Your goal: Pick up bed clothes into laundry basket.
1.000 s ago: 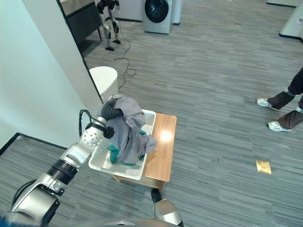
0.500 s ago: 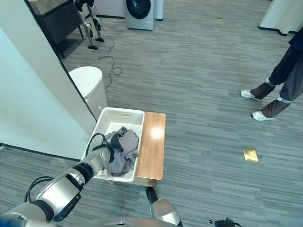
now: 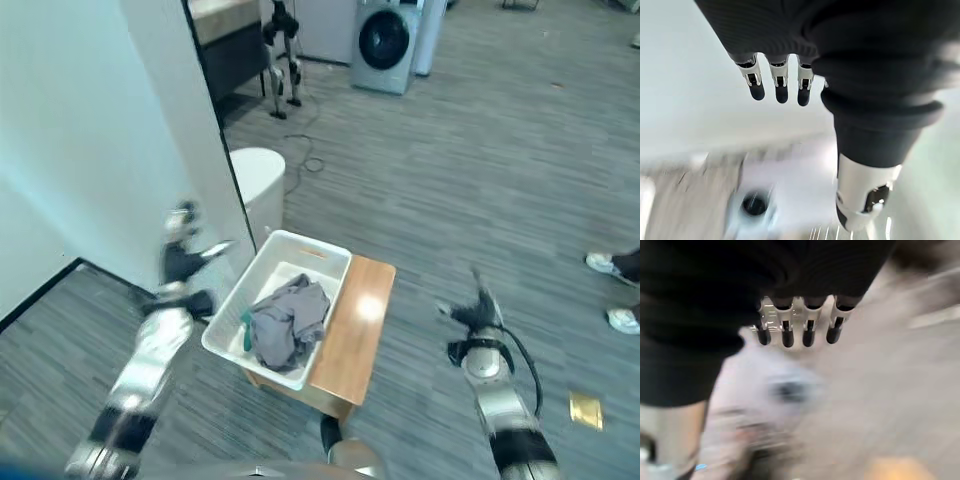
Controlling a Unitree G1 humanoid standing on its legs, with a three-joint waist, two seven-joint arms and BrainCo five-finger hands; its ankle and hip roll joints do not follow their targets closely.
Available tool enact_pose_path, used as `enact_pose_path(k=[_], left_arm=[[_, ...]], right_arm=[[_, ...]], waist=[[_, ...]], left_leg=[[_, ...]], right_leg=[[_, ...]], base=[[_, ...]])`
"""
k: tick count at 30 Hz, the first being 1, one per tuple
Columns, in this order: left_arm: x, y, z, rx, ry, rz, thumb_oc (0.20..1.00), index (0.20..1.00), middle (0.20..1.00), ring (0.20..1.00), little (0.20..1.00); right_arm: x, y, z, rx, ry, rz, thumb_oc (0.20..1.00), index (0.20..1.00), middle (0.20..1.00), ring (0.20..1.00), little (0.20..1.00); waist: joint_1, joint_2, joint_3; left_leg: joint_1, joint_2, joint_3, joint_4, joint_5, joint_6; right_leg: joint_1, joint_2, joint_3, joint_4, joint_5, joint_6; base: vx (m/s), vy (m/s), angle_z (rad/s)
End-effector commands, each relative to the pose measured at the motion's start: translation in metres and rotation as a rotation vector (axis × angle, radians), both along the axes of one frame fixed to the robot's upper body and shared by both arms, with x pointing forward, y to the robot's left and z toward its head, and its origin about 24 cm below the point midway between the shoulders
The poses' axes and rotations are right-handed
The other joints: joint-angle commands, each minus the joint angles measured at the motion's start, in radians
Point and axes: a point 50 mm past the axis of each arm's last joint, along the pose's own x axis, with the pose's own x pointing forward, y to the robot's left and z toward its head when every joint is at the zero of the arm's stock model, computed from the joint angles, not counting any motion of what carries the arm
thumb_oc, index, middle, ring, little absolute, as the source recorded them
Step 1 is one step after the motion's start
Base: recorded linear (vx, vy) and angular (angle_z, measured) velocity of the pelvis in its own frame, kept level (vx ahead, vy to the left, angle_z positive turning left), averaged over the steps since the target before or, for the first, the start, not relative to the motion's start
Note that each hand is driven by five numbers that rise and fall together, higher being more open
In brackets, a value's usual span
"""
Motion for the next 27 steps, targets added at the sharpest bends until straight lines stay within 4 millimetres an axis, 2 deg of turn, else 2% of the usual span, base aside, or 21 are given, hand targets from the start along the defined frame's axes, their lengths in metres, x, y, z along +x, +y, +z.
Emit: enact_pose_path(k=[1, 3, 5, 6, 7, 9, 10, 11, 13, 15, 16, 17, 18, 19, 20, 22, 23, 24, 25, 26, 27], left_arm=[[0.009, 0.000, 0.005, -0.024, -0.068, -0.069, 1.000, 1.000, 1.000, 1.000, 1.000], [-0.006, 0.012, -0.007, -0.049, -0.027, -0.016, 1.000, 1.000, 1.000, 1.000, 1.000], [-0.017, 0.019, -0.016, -0.073, 0.012, 0.019, 1.000, 1.000, 1.000, 1.000, 1.000], [-0.017, 0.019, -0.016, -0.073, 0.012, 0.019, 1.000, 1.000, 1.000, 1.000, 1.000], [-0.016, 0.020, -0.021, -0.080, 0.031, 0.027, 1.000, 1.000, 1.000, 1.000, 1.000], [-0.015, 0.017, -0.024, -0.106, 0.035, -0.004, 1.000, 1.000, 1.000, 1.000, 1.000], [-0.019, 0.017, -0.030, -0.136, 0.057, -0.027, 1.000, 1.000, 1.000, 1.000, 1.000], [-0.020, 0.017, -0.030, -0.136, 0.057, -0.026, 1.000, 1.000, 1.000, 1.000, 1.000], [-0.023, 0.019, -0.037, -0.155, 0.093, -0.022, 1.000, 1.000, 1.000, 1.000, 1.000], [-0.022, 0.020, -0.039, -0.159, 0.113, -0.036, 1.000, 1.000, 1.000, 1.000, 1.000], [-0.020, 0.018, -0.040, -0.165, 0.123, -0.050, 1.000, 1.000, 1.000, 1.000, 1.000], [-0.011, 0.014, -0.034, -0.171, 0.104, -0.082, 1.000, 1.000, 1.000, 1.000, 1.000], [-0.010, 0.011, -0.033, -0.184, 0.099, -0.101, 1.000, 1.000, 1.000, 1.000, 1.000], [-0.008, 0.008, -0.030, -0.171, 0.101, -0.125, 1.000, 1.000, 1.000, 1.000, 1.000], [-0.007, 0.007, -0.030, -0.170, 0.102, -0.127, 1.000, 1.000, 1.000, 1.000, 1.000], [-0.002, 0.004, -0.021, -0.145, 0.081, -0.167, 1.000, 1.000, 1.000, 1.000, 1.000], [0.003, 0.004, -0.007, -0.134, 0.015, -0.194, 1.000, 1.000, 1.000, 1.000, 1.000], [0.004, 0.004, -0.006, -0.133, 0.011, -0.195, 1.000, 1.000, 1.000, 1.000, 1.000], [0.007, 0.004, 0.004, -0.108, -0.028, -0.207, 1.000, 1.000, 1.000, 1.000, 1.000], [0.011, 0.003, 0.008, -0.085, -0.030, -0.241, 1.000, 1.000, 1.000, 1.000, 1.000], [0.011, 0.003, 0.008, -0.084, -0.031, -0.241, 1.000, 1.000, 1.000, 1.000, 1.000]], right_arm=[[0.006, -0.010, -0.010, -0.075, 0.050, 0.000, 1.000, 1.000, 1.000, 1.000, 1.000], [0.012, 0.001, 0.010, -0.086, -0.037, 0.066, 1.000, 1.000, 1.000, 1.000, 1.000], [0.017, 0.012, 0.030, -0.116, -0.115, 0.133, 1.000, 1.000, 1.000, 1.000, 1.000], [0.018, 0.012, 0.030, -0.116, -0.115, 0.133, 1.000, 1.000, 1.000, 1.000, 1.000], [0.023, 0.016, 0.043, -0.139, -0.170, 0.160, 1.000, 1.000, 1.000, 1.000, 1.000], [0.030, 0.019, 0.051, -0.153, -0.204, 0.168, 1.000, 1.000, 1.000, 1.000, 1.000], [0.033, 0.023, 0.058, -0.135, -0.235, 0.170, 1.000, 1.000, 1.000, 1.000, 1.000], [0.033, 0.023, 0.058, -0.134, -0.235, 0.170, 1.000, 1.000, 1.000, 1.000, 1.000], [0.032, 0.022, 0.058, -0.115, -0.229, 0.160, 1.000, 1.000, 1.000, 1.000, 1.000], [0.030, 0.021, 0.052, -0.097, -0.206, 0.144, 1.000, 1.000, 1.000, 1.000, 1.000], [0.027, 0.018, 0.048, -0.091, -0.192, 0.131, 1.000, 1.000, 1.000, 1.000, 1.000], [0.026, 0.013, 0.045, -0.079, -0.180, 0.098, 1.000, 1.000, 1.000, 1.000, 1.000], [0.026, 0.011, 0.045, -0.066, -0.179, 0.087, 1.000, 1.000, 1.000, 1.000, 1.000], [0.025, 0.007, 0.049, -0.071, -0.195, 0.068, 1.000, 1.000, 1.000, 1.000, 1.000], [0.024, 0.007, 0.049, -0.070, -0.195, 0.066, 1.000, 1.000, 1.000, 1.000, 1.000], [0.024, 0.006, 0.056, -0.085, -0.217, 0.066, 1.000, 1.000, 1.000, 1.000, 1.000], [0.028, 0.009, 0.062, -0.068, -0.247, 0.070, 1.000, 1.000, 1.000, 1.000, 1.000], [0.029, 0.009, 0.063, -0.067, -0.252, 0.070, 1.000, 1.000, 1.000, 1.000, 1.000], [0.033, 0.013, 0.066, -0.054, -0.270, 0.078, 1.000, 1.000, 1.000, 1.000, 1.000], [0.033, 0.017, 0.063, -0.005, -0.261, 0.092, 1.000, 1.000, 1.000, 1.000, 1.000], [0.033, 0.017, 0.063, -0.003, -0.261, 0.092, 1.000, 1.000, 1.000, 1.000, 1.000]], waist=[[-0.026, 0.003, 0.011], [0.013, 0.015, 0.034], [0.053, 0.020, 0.086], [0.051, 0.020, 0.086], [0.080, 0.005, 0.145], [0.070, -0.023, 0.153], [0.067, -0.040, 0.139], [0.062, -0.041, 0.138], [0.055, -0.043, 0.113], [0.017, -0.033, 0.085], [-0.012, -0.019, 0.064], [-0.041, -0.023, 0.034], [-0.050, -0.012, 0.023], [-0.060, -0.018, 0.016], [-0.063, -0.019, 0.014], [-0.071, -0.033, 0.014], [-0.059, -0.036, 0.040], [-0.062, -0.041, 0.042], [-0.058, -0.052, 0.056], [-0.085, -0.076, 0.080], [-0.086, -0.080, 0.078]], left_leg=[[-0.062, 0.058, -0.037, 0.011, 0.002, -0.026], [-0.090, 0.064, -0.060, 0.030, 0.023, -0.032], [-0.172, 0.063, -0.103, 0.135, 0.033, -0.041], [-0.176, 0.063, -0.106, 0.139, 0.031, -0.041], [-0.262, 0.065, -0.074, 0.257, 0.032, -0.058], [-0.272, 0.112, 0.077, 0.441, -0.024, -0.046], [-0.245, 0.143, 0.140, 0.653, -0.069, -0.050], [-0.254, 0.144, 0.134, 0.659, -0.067, -0.049], [-0.163, 0.164, 0.154, 0.751, -0.076, -0.066], [-0.029, 0.256, 0.241, 0.690, -0.061, -0.088], [0.058, 0.328, 0.330, 0.618, -0.053, -0.127], [0.121, 0.430, 0.474, 0.466, 0.001, -0.157], [0.137, 0.427, 0.485, 0.362, 0.009, -0.171], [0.125, 0.418, 0.464, 0.307, 0.023, -0.178], [0.121, 0.414, 0.460, 0.302, 0.027, -0.176], [0.103, 0.340, 0.436, 0.204, -0.068, -0.147], [0.075, 0.282, 0.420, 0.149, -0.079, -0.131], [0.074, 0.271, 0.417, 0.141, -0.079, -0.125], [0.057, 0.238, 0.404, 0.119, -0.082, -0.108], [0.032, 0.210, 0.351, 0.092, -0.086, -0.092], [0.028, 0.206, 0.350, 0.092, -0.085, -0.090]], right_leg=[[0.034, -0.064, 0.013, 0.081, -0.210, 0.047], [0.039, -0.058, 0.001, 0.073, -0.217, 0.036], [0.044, -0.059, -0.026, 0.063, -0.220, 0.019], [0.044, -0.059, -0.028, 0.062, -0.220, 0.018], [0.044, -0.080, -0.084, 0.065, -0.223, 0.003], [0.015, -0.117, -0.186, 0.070, -0.208, -0.005], [0.007, -0.121, -0.269, 0.068, -0.194, -0.023], [0.005, -0.121, -0.273, 0.067, -0.191, -0.024], [0.008, -0.112, -0.368, 0.067, -0.192, -0.039], [0.008, -0.116, -0.509, 0.083, -0.213, -0.052], [0.013, -0.111, -0.583, 0.089, -0.244, -0.052], [-0.015, -0.155, -0.702, 0.090, -0.230, -0.044], [-0.022, -0.165, -0.724, 0.091, -0.216, -0.040], [-0.030, -0.173, -0.720, 0.094, -0.199, -0.020], [-0.032, -0.176, -0.725, 0.094, -0.197, -0.018], [-0.075, -0.248, -0.748, 0.136, -0.148, 0.019], [-0.114, -0.312, -0.762, 0.187, -0.098, 0.060], [-0.118, -0.325, -0.761, 0.195, -0.095, 0.067], [-0.138, -0.350, -0.741, 0.227, -0.069, 0.103], [-0.170, -0.335, -0.549, 0.236, -0.044, 0.176], [-0.173, -0.339, -0.548, 0.236, -0.042, 0.177]], base=[[-0.08, -0.112, -0.02], [-0.14, -0.114, -0.03], [-0.24, -0.120, -0.08], [-0.44, -0.156, 0.16], [-0.51, -0.174, 0.50], [-0.62, -0.343, 1.40], [-0.40, -0.333, 2.37], [-0.31, -0.292, 2.21], [-0.18, -0.148, 1.03], [-0.19, -0.057, 1.15], [-0.46, 0.185, 2.71], [-0.47, 0.229, 3.33], [-0.44, 0.338, 2.53], [-0.11, 0.182, 2.43], [-0.10, 0.213, 2.42], [-0.24, 0.409, 1.93], [-0.26, 0.488, 1.34], [-0.28, 0.343, 1.37], [-0.18, 0.203, 0.76], [-0.18, 0.182, 0.84], [-0.18, 0.194, 1.21]])
